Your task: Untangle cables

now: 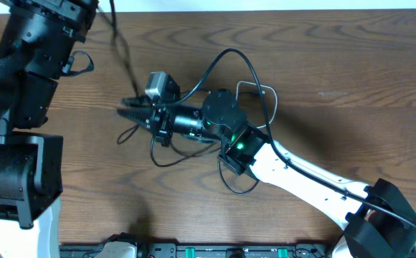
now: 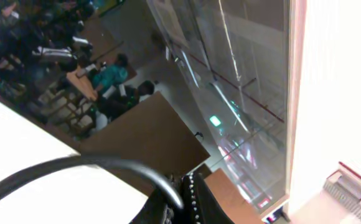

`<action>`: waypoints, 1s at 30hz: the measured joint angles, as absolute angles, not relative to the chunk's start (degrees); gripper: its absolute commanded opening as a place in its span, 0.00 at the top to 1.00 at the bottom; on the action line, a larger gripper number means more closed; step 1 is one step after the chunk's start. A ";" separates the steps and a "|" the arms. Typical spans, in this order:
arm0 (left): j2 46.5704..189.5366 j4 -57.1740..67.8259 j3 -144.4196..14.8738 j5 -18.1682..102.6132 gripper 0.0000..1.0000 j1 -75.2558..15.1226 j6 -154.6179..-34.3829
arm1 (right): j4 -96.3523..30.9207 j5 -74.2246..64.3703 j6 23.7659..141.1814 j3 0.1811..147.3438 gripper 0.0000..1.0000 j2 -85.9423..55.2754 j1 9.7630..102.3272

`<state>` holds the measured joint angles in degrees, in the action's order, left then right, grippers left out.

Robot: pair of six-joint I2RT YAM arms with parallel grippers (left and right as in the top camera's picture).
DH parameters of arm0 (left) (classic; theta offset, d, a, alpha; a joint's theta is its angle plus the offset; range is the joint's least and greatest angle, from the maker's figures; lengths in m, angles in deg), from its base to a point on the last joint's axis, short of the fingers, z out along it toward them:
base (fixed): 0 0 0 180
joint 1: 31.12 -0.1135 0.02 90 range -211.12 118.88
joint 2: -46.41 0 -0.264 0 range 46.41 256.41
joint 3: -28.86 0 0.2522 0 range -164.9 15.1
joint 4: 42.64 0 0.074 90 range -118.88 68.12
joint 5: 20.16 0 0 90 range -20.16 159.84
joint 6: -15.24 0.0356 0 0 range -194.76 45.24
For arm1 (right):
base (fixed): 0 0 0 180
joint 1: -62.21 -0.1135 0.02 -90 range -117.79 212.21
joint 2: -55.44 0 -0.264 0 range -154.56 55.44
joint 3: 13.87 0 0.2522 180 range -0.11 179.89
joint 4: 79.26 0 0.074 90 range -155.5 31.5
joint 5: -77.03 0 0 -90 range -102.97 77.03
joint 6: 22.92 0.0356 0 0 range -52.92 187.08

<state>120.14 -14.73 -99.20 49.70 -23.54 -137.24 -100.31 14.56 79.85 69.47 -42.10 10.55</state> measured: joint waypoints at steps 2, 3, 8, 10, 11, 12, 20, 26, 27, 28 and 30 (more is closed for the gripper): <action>120.14 -14.62 -99.20 50.31 0.93 -23.54 -135.25 | -100.29 14.45 80.64 69.47 0.99 -42.10 10.55; 120.14 -14.29 -99.20 50.72 0.92 -23.52 -134.16 | -100.22 14.43 80.97 69.47 0.99 -42.10 10.57; 120.14 -8.35 -99.22 56.93 0.92 -23.65 -124.89 | -96.26 14.43 82.41 69.47 0.99 -41.62 11.80; 120.14 -3.38 -99.22 62.22 0.90 -24.20 -118.84 | -95.37 14.38 83.65 69.45 0.99 -40.79 13.85; 120.16 -1.72 -99.28 64.21 0.88 -24.42 -116.72 | -95.37 14.36 84.13 69.45 0.99 -40.30 14.79; 120.18 0.73 -99.31 66.40 0.84 -24.61 -114.69 | -95.39 14.41 84.70 69.45 0.99 -39.69 15.77; 122.04 17.27 -99.33 76.25 0.24 -24.96 -104.70 | -95.74 11.91 86.58 69.40 0.99 -26.71 26.37; 124.82 28.22 -99.31 75.55 0.18 -24.96 -103.17 | -98.93 2.86 87.09 69.42 0.99 -18.38 30.53; 125.23 29.84 -99.31 74.88 0.18 -24.96 -103.17 | -100.42 0.85 87.09 69.42 0.99 -17.53 31.07; 125.71 31.22 -99.31 73.43 0.17 -24.98 -102.69 | -102.06 -1.22 87.13 69.45 0.99 -16.92 31.49; 126.57 32.48 -99.31 69.19 0.08 -25.03 -99.34 | -104.70 -4.98 87.30 69.49 0.99 -16.15 31.90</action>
